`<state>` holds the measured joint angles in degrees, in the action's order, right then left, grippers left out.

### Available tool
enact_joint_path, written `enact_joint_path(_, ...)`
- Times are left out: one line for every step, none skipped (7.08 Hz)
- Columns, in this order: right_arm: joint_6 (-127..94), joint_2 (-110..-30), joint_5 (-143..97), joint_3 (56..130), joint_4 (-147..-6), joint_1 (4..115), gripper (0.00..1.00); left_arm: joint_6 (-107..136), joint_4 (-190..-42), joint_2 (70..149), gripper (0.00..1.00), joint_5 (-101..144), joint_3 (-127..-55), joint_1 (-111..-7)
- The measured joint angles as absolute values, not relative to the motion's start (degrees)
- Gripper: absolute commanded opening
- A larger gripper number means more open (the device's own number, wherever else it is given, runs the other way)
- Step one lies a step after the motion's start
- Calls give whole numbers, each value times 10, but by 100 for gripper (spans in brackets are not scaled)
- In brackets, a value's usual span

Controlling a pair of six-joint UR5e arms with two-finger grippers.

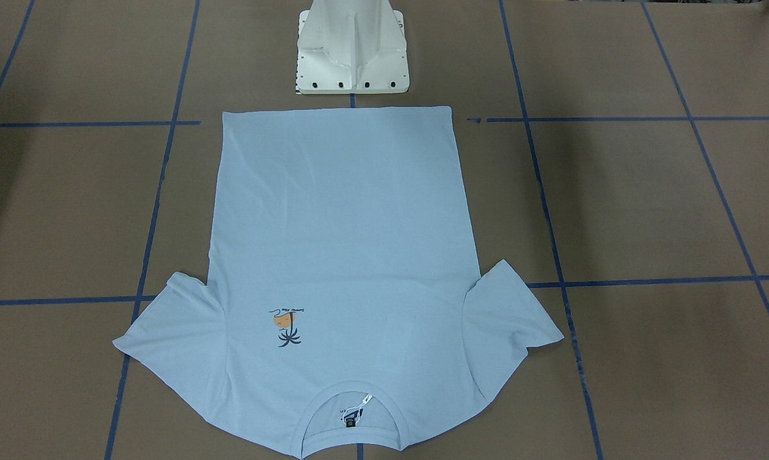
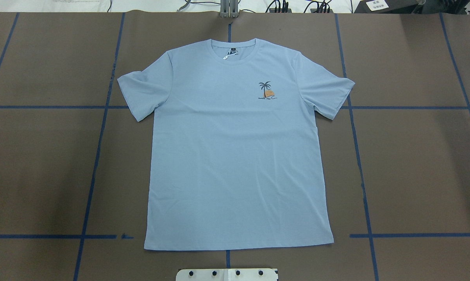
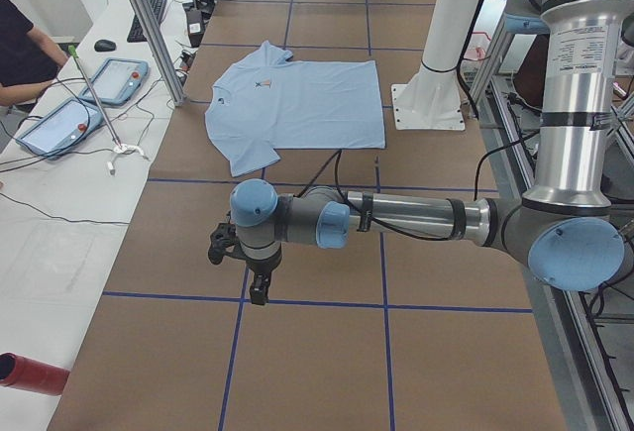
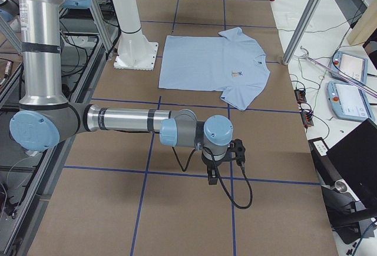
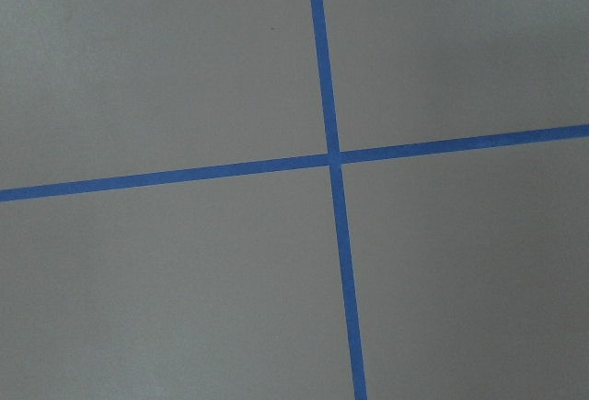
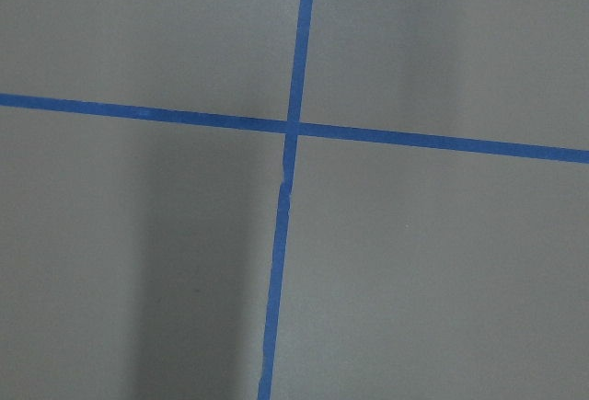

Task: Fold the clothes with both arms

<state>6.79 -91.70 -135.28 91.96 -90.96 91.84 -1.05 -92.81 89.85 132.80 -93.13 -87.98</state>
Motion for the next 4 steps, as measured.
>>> enact_joint_path(66, -917, -1353, 919, -908, 917, 100, -11, -928, 900, 100, 1328, -933, -880)
enact_joint_path(65, -914, -1354, 918, -906, 913, 100, -9, -929, 910, 100, 1329, -935, -880)
enact_joint_path(64, -900, -1358, 916, -896, 899, 100, -5, -929, 933, 100, 1332, -936, -879)
enact_joint_path(52, -874, -1367, 914, -875, 876, 100, -3, -932, 961, 100, 1337, -936, -878)
